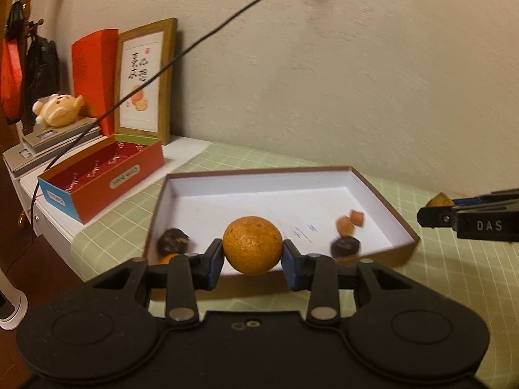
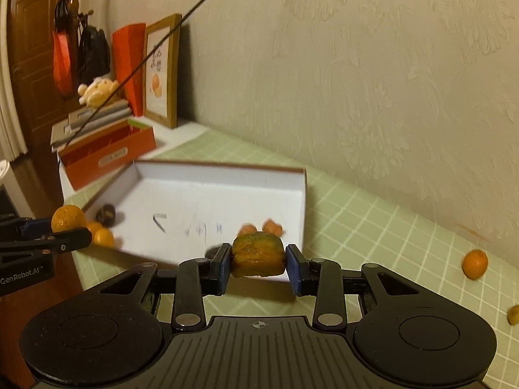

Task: Organize fruits

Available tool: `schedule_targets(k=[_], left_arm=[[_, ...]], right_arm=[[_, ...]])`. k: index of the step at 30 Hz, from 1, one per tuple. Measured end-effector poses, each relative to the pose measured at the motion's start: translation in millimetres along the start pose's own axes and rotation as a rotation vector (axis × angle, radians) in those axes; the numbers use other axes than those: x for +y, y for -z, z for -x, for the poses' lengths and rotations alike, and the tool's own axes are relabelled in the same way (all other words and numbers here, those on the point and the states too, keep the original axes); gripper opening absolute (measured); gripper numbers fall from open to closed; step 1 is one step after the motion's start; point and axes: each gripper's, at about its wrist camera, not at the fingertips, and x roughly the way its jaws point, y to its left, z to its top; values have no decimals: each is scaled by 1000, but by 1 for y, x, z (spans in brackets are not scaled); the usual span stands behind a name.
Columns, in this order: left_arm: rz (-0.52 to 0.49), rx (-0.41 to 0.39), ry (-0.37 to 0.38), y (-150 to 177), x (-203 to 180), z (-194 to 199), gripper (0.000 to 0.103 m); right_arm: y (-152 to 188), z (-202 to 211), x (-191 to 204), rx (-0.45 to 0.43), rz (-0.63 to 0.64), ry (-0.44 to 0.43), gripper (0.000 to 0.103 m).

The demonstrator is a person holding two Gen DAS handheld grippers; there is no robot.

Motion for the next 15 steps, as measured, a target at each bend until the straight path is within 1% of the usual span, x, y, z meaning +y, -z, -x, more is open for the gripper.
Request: schedule_targets(k=[4, 15], left_arm=[[25, -9, -16, -8, 10, -8, 29], [74, -18, -45, -25, 31, -39, 29]], right_arm=[[-6, -8, 3, -29, -18, 0, 36], [-24, -39, 0, -58, -68, 7, 36]])
